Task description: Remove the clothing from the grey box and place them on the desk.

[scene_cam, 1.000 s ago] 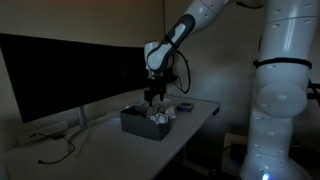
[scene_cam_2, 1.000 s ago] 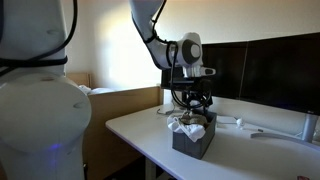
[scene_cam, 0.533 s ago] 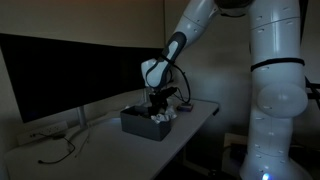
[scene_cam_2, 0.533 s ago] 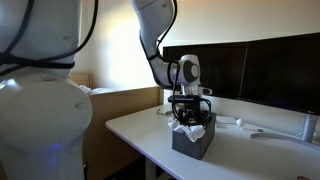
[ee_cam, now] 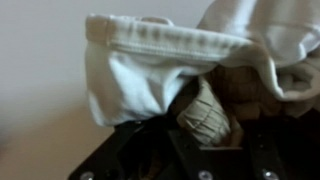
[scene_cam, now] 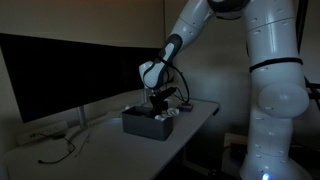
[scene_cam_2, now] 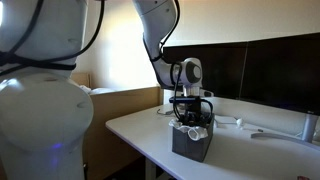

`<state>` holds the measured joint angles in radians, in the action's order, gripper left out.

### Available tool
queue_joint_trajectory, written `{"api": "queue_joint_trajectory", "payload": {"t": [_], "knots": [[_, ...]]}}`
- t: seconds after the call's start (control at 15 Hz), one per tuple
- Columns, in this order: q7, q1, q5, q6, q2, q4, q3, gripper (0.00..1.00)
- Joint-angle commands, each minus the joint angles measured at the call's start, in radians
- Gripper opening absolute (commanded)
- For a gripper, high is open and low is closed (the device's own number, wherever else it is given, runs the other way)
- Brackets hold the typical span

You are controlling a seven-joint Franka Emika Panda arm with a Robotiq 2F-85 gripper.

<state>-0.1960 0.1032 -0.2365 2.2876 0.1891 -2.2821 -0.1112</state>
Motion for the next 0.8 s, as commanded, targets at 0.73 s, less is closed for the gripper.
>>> {"api": "queue_joint_trajectory", "payload": {"t": [0.73], "knots": [[0.050,0.010,0.063,-0.190,-0.048,0.082,-0.037,0.13]]}}
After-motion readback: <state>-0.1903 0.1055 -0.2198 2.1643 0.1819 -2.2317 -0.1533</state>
